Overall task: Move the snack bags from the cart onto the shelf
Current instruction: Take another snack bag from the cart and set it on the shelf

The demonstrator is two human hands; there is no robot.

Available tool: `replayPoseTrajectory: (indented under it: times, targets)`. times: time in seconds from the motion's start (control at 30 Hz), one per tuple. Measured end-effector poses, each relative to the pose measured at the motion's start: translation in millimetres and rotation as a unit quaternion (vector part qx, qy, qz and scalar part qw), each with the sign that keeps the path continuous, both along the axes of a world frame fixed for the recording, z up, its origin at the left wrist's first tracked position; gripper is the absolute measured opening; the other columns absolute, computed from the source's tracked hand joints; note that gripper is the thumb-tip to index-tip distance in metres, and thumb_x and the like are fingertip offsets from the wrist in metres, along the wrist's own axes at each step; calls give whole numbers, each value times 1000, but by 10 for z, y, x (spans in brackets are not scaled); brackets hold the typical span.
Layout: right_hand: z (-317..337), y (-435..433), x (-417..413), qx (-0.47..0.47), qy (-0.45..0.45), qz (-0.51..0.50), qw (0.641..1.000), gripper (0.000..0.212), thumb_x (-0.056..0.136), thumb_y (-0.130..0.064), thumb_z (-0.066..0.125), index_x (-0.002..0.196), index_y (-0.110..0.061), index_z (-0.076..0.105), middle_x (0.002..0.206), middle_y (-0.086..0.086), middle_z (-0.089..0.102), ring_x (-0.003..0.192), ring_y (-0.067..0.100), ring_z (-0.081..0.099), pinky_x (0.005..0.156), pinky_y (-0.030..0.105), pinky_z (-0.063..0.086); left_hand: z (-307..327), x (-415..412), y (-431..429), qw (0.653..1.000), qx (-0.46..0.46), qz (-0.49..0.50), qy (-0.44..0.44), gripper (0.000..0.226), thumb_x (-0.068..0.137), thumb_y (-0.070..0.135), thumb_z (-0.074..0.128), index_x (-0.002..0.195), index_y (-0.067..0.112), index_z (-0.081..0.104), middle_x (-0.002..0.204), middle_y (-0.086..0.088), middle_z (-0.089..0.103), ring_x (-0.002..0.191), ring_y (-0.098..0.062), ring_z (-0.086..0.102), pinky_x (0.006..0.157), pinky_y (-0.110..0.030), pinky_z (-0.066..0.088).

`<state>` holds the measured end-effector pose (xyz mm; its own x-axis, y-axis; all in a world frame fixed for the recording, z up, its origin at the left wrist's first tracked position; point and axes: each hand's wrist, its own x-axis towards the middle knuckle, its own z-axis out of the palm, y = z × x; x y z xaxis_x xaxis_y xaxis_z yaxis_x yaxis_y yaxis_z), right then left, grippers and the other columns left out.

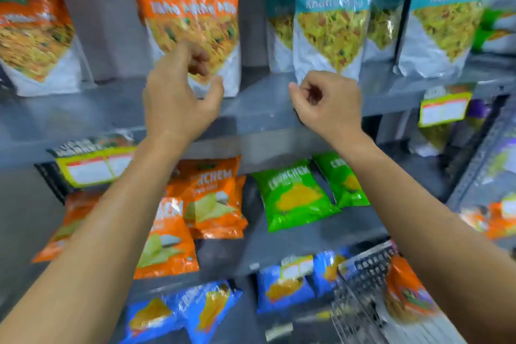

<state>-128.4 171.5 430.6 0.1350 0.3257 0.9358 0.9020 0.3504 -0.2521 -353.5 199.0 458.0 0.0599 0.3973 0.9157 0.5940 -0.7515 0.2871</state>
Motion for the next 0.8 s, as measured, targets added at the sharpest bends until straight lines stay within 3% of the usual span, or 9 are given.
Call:
replayPoseTrajectory:
  times: [0.13,0.2,0.3,0.4,0.5,0.57,0.67,0.73,0.8]
  targets:
    - [-1073,-691,318,11,-57,-69,996,31,85,-17,64,57,-8,54,59,11,56,61,31,51,60,40,43,-866,538,-433,999,1,-10,43,13,77,24,63,85,14,64,82,-1,68,97,-27,61,103,-39,35]
    - [-1683,-1023,510,-88,-35,-80,992,30,86,-19,63,58,-10,56,60,11,58,61,32,54,58,41,45,-1363,822,-585,998,-35,-43,37,8,78,18,63,84,12,64,85,-4,67,101,-24,59,113,-40,26]
    - [-2510,-1600,735,-251,94,-101,958,29,85,-26,61,59,-14,55,62,5,56,63,25,53,61,31,39,-2167,1320,-907,970,-180,-160,15,8,76,7,65,83,11,62,87,3,63,93,-16,57,104,-32,37]
    - [-3032,-2018,897,-315,349,-110,876,27,86,-24,67,61,-19,58,57,-5,53,55,4,50,54,14,34,-2928,1933,-1192,896,-375,-238,6,15,72,13,65,86,16,61,90,8,62,87,-10,58,88,-15,43]
    - [-3461,-2135,1153,-360,634,-74,680,18,86,-25,69,73,-17,60,70,5,60,65,7,57,59,23,46,-3431,2526,-1287,763,-591,-262,-7,29,69,15,73,93,18,56,96,0,61,85,-9,57,85,-25,47]
    - [-3818,-2164,1486,-380,728,-97,562,24,82,-32,72,89,-11,63,88,10,64,78,20,60,63,31,50,-3750,3028,-1276,675,-701,-228,31,42,70,11,79,105,9,56,103,-7,58,91,-16,54,84,-26,44]
    - [-4397,-2190,1943,-398,726,-189,528,42,76,-30,78,105,-8,57,99,12,60,80,22,56,63,28,44,-4405,3660,-1192,590,-776,-198,103,81,50,24,88,117,3,48,106,-7,48,96,-17,47,86,-30,42]
    - [-4713,-2169,2194,-431,690,-215,541,57,73,-29,81,117,-8,51,107,10,54,90,23,52,69,27,40,-4981,3860,-1035,583,-780,-170,151,106,26,40,85,118,6,46,110,-4,48,100,-17,49,93,-34,46]
    - [-5026,-2120,2485,-476,657,-201,549,79,63,-31,86,126,-10,45,115,6,51,102,24,52,84,33,46,-5445,3986,-874,575,-783,-155,180,120,22,42,91,126,7,42,127,-7,52,115,-21,53,103,-36,45]
